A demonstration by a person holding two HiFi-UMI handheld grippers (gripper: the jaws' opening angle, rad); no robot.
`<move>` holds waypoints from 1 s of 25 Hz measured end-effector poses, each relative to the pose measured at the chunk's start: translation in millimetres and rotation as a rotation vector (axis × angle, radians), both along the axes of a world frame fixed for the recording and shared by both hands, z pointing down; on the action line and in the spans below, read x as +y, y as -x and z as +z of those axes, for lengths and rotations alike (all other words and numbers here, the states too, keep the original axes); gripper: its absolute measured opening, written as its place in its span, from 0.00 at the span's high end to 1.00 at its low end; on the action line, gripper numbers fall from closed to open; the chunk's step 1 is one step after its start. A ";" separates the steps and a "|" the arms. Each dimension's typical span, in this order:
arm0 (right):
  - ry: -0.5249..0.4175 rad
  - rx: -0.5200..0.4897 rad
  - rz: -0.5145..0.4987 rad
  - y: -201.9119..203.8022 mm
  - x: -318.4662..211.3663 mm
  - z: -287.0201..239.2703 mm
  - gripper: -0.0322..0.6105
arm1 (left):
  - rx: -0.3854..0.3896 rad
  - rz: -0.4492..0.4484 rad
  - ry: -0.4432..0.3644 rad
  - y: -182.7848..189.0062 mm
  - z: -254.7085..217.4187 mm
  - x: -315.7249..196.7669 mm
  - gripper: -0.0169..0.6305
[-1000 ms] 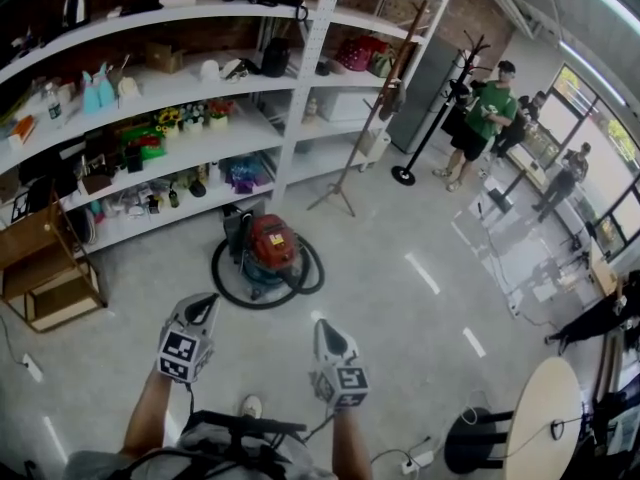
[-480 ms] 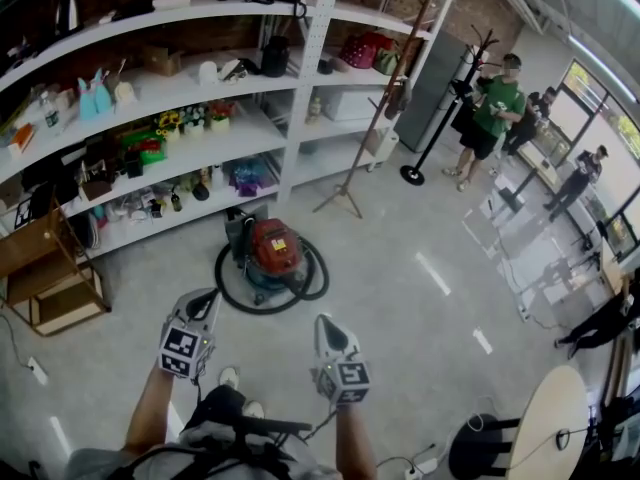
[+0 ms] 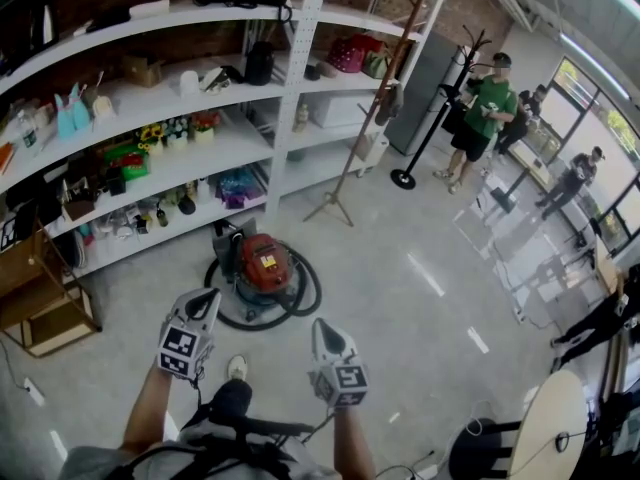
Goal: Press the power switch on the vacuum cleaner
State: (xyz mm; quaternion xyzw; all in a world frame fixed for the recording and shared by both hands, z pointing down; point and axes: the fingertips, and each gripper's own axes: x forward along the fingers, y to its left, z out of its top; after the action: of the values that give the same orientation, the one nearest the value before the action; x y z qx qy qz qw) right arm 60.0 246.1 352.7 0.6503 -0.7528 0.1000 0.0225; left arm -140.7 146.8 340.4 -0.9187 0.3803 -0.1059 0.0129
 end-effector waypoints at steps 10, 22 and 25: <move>0.032 -0.013 0.019 -14.0 -94.9 -0.3 0.94 | -0.011 0.032 0.032 -21.4 1.4 -98.3 0.96; 0.062 0.002 0.006 -10.3 -197.7 3.4 0.94 | -0.051 0.038 0.043 -23.2 19.1 -199.2 0.96; 0.066 0.020 -0.003 -10.9 -218.0 3.2 0.94 | -0.079 0.050 0.023 -25.7 23.9 -217.0 0.96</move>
State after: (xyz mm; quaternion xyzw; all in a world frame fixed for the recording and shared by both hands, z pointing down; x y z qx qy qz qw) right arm 70.8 28.1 355.9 0.6491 -0.7497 0.1182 0.0516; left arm -115.1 -70.1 364.3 -0.9230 0.3553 -0.1464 0.0198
